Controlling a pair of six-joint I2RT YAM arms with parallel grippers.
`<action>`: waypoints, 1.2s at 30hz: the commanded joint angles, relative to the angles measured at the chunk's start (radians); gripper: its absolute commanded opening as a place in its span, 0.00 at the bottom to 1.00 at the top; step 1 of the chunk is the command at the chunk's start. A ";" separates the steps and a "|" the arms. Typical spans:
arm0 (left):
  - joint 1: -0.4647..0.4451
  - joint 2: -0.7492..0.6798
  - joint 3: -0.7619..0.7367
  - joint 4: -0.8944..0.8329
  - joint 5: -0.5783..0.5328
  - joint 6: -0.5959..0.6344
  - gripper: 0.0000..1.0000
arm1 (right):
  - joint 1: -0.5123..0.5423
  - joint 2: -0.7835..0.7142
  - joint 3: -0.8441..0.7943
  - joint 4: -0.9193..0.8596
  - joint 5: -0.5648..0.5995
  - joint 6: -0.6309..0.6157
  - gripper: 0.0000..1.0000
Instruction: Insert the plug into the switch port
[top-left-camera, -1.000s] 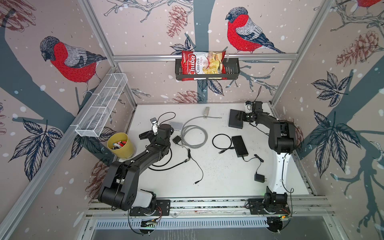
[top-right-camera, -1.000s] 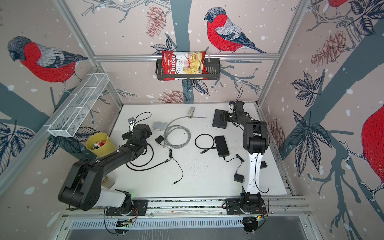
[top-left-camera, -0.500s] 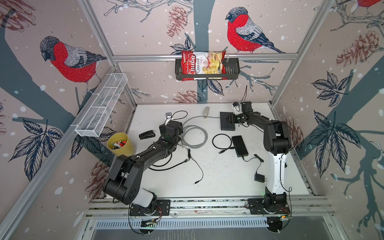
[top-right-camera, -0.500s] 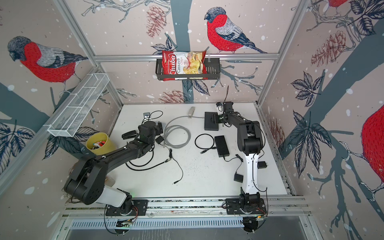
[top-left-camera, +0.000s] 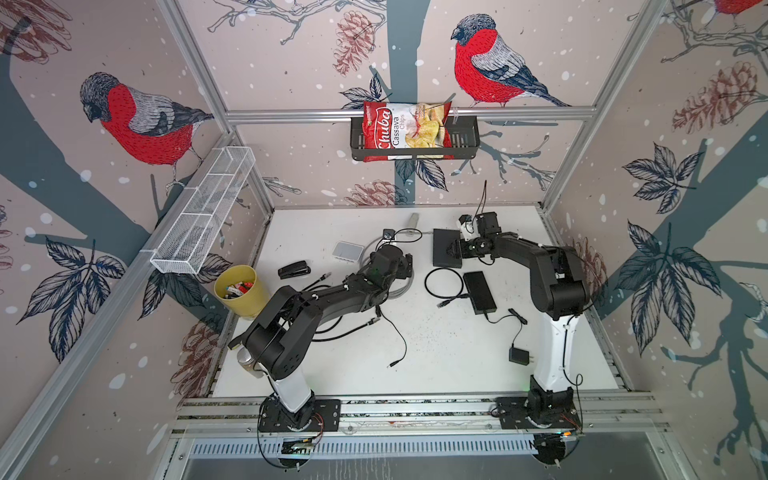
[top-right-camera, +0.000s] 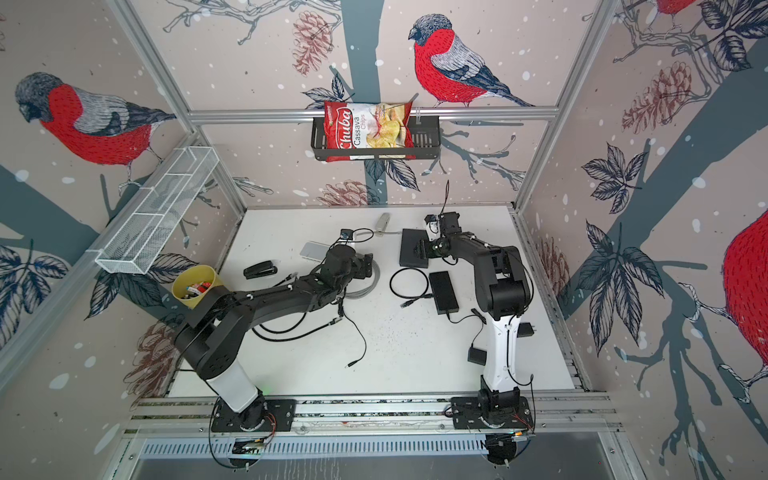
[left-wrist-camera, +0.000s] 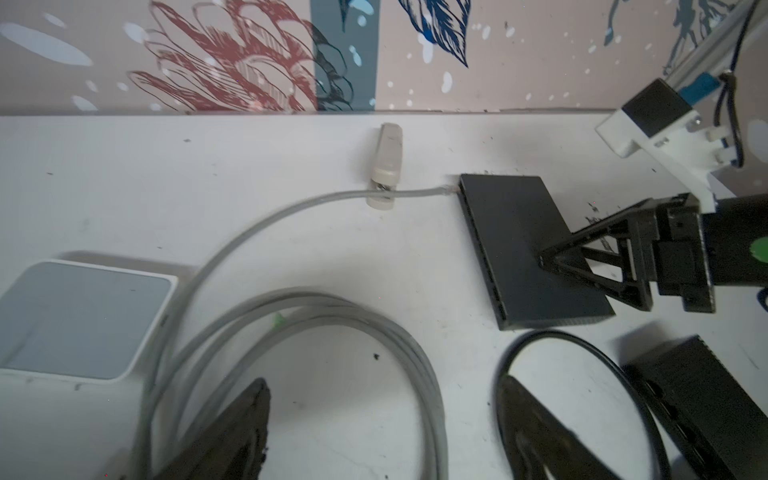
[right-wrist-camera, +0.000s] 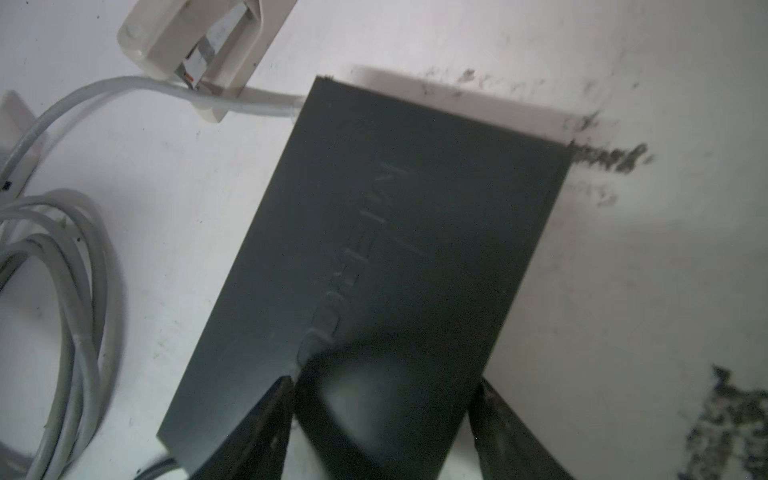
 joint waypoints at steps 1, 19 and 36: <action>-0.010 0.035 0.050 0.002 0.120 -0.042 0.84 | 0.000 -0.025 -0.029 -0.047 -0.035 0.025 0.66; -0.047 0.287 0.244 -0.015 0.275 -0.092 0.76 | 0.007 -0.123 -0.142 0.124 -0.319 0.128 0.66; -0.049 0.359 0.349 -0.104 0.331 -0.113 0.77 | -0.095 0.146 0.229 0.127 -0.062 0.221 0.70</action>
